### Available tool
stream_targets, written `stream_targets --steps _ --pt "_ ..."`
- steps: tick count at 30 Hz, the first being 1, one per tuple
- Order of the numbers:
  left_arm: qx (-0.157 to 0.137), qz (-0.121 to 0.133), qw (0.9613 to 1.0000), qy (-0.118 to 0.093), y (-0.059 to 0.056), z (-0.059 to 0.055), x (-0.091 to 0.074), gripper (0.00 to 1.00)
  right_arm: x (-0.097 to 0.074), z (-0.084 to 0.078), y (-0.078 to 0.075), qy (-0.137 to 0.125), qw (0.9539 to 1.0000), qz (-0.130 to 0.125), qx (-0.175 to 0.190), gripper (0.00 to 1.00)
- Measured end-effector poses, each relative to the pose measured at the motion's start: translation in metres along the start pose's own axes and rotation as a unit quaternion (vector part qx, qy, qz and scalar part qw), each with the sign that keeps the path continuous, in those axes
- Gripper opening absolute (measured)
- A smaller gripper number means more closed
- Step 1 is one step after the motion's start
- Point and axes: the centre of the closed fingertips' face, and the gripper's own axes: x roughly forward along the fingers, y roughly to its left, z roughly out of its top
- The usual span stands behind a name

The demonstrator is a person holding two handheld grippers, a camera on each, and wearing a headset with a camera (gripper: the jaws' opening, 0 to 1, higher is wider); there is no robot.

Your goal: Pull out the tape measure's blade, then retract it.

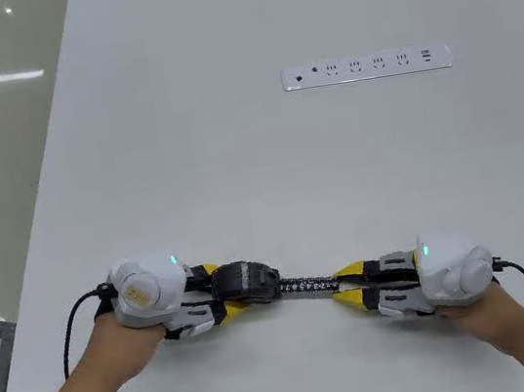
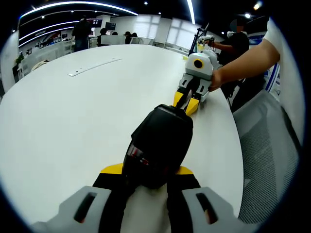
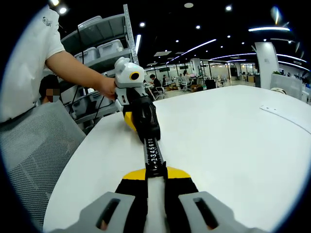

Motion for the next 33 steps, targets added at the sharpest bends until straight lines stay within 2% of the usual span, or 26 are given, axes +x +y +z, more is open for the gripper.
stream_targets --steps 11,33 --pt "0.001 0.001 1.0 0.0 0.0 0.0 -0.001 0.28 -0.009 -0.001 0.0 0.0 1.0 -0.004 0.003 0.1" --pt "0.0 0.001 1.0 0.001 0.002 -0.001 0.0 0.28 -0.039 -0.012 -0.005 0.001 0.9997 -0.019 0.014 0.09"
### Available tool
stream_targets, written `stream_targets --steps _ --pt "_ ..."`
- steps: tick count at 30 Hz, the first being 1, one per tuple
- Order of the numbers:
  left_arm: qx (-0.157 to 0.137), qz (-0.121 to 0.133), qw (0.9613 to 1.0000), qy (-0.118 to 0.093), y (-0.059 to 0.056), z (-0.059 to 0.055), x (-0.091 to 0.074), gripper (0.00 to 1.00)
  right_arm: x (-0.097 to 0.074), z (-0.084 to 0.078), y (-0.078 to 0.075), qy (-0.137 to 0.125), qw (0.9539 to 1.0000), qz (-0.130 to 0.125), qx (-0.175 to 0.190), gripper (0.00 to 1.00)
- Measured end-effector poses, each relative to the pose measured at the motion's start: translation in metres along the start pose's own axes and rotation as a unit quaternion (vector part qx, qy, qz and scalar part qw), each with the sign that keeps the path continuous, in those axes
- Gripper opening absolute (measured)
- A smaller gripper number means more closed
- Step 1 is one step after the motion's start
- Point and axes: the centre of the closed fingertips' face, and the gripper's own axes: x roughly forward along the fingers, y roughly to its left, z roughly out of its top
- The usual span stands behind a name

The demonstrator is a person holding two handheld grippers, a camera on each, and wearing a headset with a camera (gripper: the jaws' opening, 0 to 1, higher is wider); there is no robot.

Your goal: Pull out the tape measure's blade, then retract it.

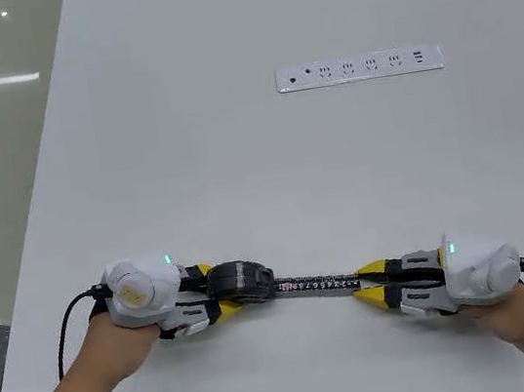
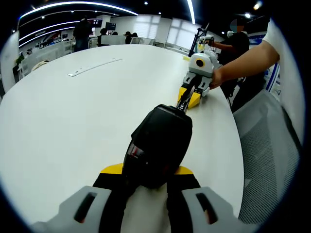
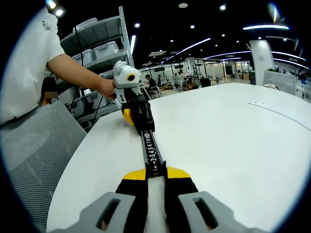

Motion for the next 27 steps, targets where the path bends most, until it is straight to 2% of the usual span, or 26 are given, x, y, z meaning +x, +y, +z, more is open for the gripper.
stream_targets --steps 27 --pt "0.0 0.001 1.0 0.001 0.0 0.0 0.0 0.28 -0.021 -0.007 -0.006 0.003 0.9999 -0.014 0.006 0.09"
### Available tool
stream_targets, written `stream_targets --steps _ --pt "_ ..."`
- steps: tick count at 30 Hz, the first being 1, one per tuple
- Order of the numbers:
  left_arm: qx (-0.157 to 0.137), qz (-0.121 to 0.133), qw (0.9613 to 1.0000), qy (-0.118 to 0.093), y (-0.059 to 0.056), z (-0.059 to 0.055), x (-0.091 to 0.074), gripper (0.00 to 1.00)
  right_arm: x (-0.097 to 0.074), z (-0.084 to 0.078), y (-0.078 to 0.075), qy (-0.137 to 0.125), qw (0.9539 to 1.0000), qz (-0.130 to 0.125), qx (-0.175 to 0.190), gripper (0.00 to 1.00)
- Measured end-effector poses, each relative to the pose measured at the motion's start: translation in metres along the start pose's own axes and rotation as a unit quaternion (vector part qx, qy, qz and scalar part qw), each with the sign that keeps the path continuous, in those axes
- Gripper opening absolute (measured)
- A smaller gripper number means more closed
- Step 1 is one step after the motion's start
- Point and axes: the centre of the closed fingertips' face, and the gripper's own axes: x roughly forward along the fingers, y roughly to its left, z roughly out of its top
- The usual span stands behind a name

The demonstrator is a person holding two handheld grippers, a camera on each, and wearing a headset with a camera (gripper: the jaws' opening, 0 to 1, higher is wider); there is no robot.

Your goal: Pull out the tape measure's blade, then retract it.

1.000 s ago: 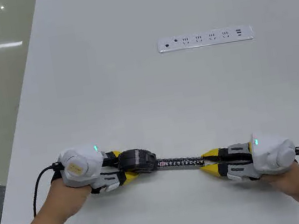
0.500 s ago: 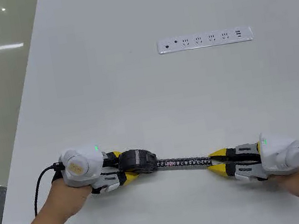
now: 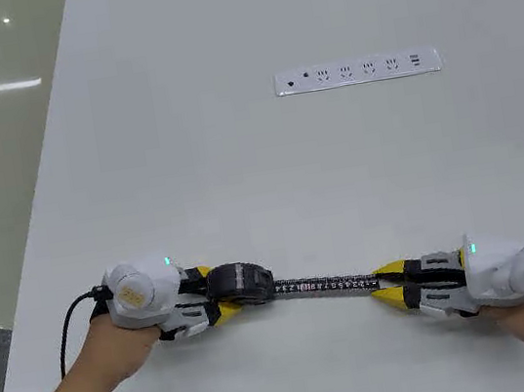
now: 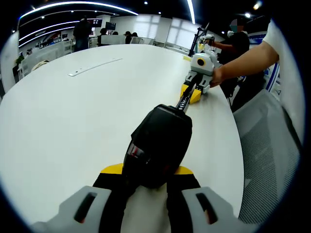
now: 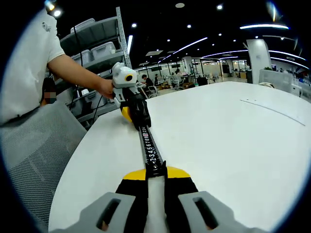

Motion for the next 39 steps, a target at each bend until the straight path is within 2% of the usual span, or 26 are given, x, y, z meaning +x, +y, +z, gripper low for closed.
stream_targets --steps 39 --pt "0.001 0.001 1.0 0.008 -0.001 0.0 0.001 0.28 -0.032 -0.012 -0.01 -0.001 0.9999 -0.006 0.013 0.09"
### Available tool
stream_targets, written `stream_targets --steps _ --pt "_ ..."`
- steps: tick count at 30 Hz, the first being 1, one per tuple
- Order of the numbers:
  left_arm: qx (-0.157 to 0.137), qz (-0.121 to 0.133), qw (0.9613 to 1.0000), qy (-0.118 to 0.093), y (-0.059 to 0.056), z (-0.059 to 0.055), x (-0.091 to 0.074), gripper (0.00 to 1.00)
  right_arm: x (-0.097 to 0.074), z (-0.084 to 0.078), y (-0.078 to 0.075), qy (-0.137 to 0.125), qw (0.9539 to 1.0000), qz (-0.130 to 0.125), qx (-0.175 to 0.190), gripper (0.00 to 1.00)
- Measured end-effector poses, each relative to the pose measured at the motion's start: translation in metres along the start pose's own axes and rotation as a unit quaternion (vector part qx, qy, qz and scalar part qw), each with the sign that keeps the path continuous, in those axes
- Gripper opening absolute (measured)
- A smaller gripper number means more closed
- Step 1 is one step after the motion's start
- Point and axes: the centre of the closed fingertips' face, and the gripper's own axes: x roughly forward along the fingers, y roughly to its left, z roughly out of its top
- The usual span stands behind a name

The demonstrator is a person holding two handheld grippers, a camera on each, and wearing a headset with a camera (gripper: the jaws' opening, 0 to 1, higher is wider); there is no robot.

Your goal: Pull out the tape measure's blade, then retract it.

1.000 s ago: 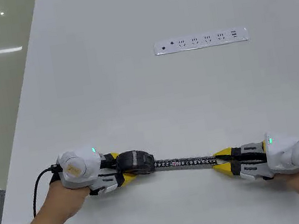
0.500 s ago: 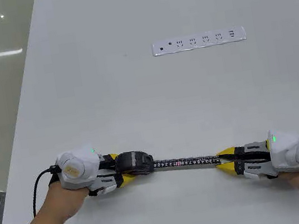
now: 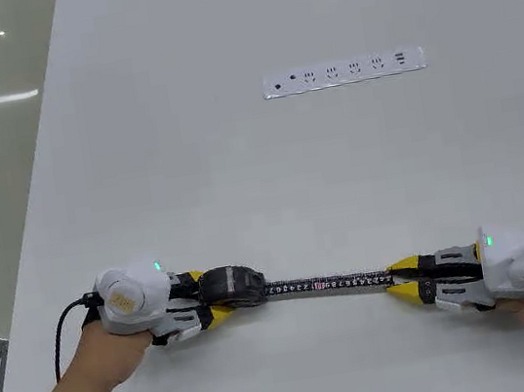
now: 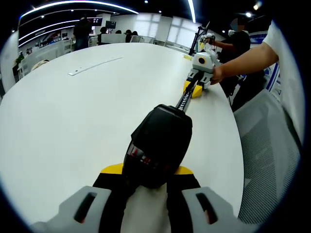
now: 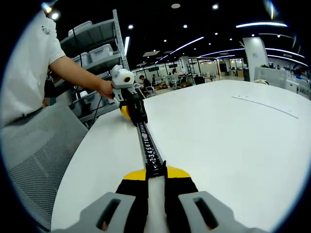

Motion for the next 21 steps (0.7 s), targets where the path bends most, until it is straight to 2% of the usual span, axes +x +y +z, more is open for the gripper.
stream_targets --steps 21 --pt "0.0 0.0 1.0 0.002 0.0 0.0 0.0 0.28 -0.02 -0.006 -0.004 0.001 1.0 -0.008 0.0 0.09"
